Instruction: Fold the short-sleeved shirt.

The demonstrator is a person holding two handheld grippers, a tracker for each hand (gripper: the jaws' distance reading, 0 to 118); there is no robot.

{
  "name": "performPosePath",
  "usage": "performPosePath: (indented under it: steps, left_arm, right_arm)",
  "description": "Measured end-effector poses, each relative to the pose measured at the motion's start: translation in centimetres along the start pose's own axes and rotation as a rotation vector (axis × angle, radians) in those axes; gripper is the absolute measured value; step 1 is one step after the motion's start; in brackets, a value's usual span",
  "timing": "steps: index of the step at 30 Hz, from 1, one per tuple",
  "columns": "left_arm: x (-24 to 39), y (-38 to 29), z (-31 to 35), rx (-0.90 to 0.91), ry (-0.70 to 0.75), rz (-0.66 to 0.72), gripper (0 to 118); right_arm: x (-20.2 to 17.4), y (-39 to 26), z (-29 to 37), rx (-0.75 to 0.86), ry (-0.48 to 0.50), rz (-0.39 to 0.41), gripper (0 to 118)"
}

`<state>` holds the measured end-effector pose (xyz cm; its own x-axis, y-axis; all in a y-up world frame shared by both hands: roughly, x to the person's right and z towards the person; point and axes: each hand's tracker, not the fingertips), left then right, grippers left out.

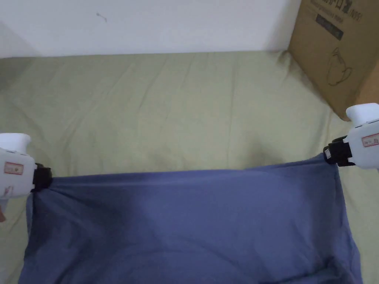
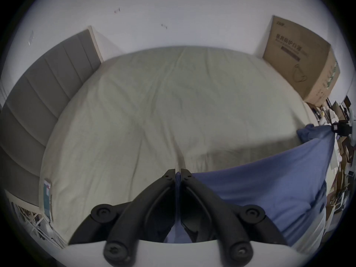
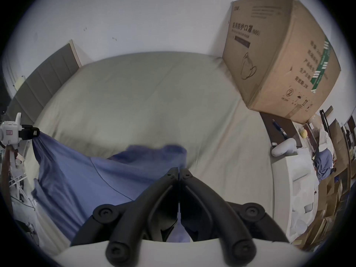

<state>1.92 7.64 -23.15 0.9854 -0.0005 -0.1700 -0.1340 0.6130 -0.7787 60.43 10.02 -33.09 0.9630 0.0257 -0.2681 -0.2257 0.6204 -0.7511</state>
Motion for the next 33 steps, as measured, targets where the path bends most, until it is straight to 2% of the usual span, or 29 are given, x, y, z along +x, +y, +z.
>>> performPosePath:
  steps: [5,11,14,17,20,23,24,25,26,27,28,29,31,33]
  left_arm:
    - [-0.6,-5.6,7.0,0.044,-0.009,-0.022,2]
    - [-1.4,-15.9,8.5,-0.024,-0.005,0.012,2]
    - [-1.8,-20.5,7.2,-0.109,-0.031,0.045,2]
    - [-2.0,-22.6,7.1,-0.118,-0.036,0.051,2]
    - [-2.3,-23.0,7.4,-0.094,-0.052,0.109,2]
    - [-2.1,-22.8,7.5,-0.071,-0.042,0.099,6]
    - [-1.9,-22.8,7.5,-0.066,-0.037,0.091,20]
    - [-1.8,-22.8,7.6,-0.061,-0.019,0.085,60]
    - [-1.6,-22.9,7.7,-0.061,-0.004,0.076,94]
    - [-1.7,-23.0,7.9,-0.05,-0.001,0.079,113]
    - [-1.8,-23.1,8.6,-0.012,-0.006,0.1,117]
    - [-2.0,-23.1,9.4,0.041,-0.051,0.136,117]
    - [-2.5,-23.1,10.7,0.086,-0.096,0.221,117]
    - [-2.5,-23.1,12.2,0.144,-0.067,0.256,117]
  right_arm:
    - [-0.5,-5.6,5.9,0.02,0.034,0.0,0]
    - [-2.3,-15.7,8.2,-0.079,0.053,0.023,0]
    - [-2.7,-20.6,7.2,-0.171,0.061,-0.025,0]
    - [-2.6,-24.3,6.4,-0.235,0.077,-0.093,0]
    - [-2.6,-26.0,5.8,-0.24,0.07,-0.111,0]
    - [-2.4,-26.0,5.3,-0.211,0.07,-0.119,0]
    - [-2.5,-25.8,5.3,-0.204,0.065,-0.115,5]
    - [-2.5,-25.3,5.6,-0.199,0.062,-0.11,26]
    - [-2.7,-25.0,5.8,-0.192,0.041,-0.102,46]
    - [-2.9,-24.8,6.1,-0.177,0.026,-0.091,68]
    - [-3.1,-24.6,6.4,-0.163,0.027,-0.079,93]
    - [-3.5,-24.3,7.1,-0.147,0.03,-0.072,97]
    - [-4.2,-23.7,8.3,-0.091,0.062,-0.068,95]
    - [-5.6,-23.2,9.9,0.005,0.141,-0.072,93]
